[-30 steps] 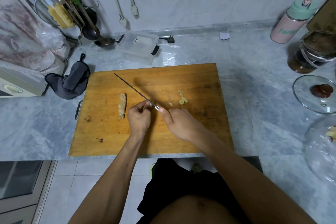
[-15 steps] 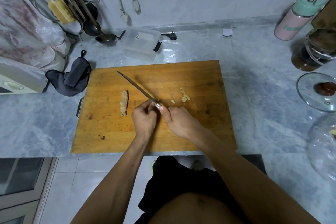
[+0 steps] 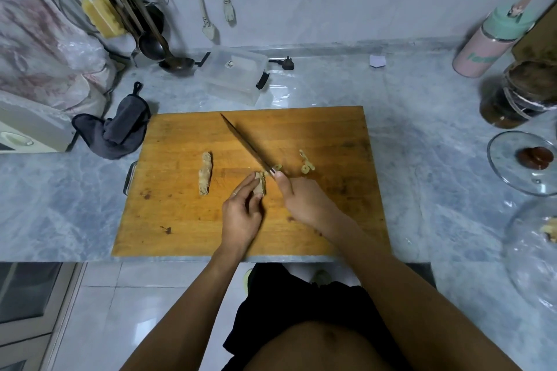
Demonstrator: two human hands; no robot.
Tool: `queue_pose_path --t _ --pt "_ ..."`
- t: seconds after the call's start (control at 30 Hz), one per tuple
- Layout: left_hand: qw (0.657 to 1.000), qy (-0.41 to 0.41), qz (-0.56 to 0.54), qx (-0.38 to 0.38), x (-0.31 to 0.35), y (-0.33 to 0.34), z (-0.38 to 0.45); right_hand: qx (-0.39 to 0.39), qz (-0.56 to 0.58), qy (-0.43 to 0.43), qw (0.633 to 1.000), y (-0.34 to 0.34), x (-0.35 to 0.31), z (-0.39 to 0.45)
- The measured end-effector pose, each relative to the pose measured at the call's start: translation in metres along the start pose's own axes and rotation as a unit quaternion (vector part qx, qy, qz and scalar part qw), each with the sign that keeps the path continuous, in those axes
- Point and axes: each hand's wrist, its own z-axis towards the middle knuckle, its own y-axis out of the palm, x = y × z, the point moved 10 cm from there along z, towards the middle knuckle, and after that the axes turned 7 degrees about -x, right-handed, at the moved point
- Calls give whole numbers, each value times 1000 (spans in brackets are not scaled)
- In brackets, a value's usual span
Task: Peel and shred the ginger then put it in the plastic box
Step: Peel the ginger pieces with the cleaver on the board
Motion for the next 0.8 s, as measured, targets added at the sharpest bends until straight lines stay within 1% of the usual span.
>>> queue_pose_path --t 0.07,0.27,0.43,0.6,0.73,0.8 --pt "1000 8 19 -4 -1 -1 -2 -2 5 0 1000 -4 9 -8" --pt "999 -2 43 -10 1 -1 -5 20 28 2 999 -16 33 -29" --pt "998 -38 37 -21 0 -1 0 4 88 15 996 -5 24 -37" --pt "995 -32 69 -67 5 2 11 0 82 44 996 10 18 -27" --pt "991 -78 75 -77 4 1 12 14 136 58 989 1 41 -39" --pt "990 -89 71 -82 4 3 12 31 151 71 986 -10 56 -47"
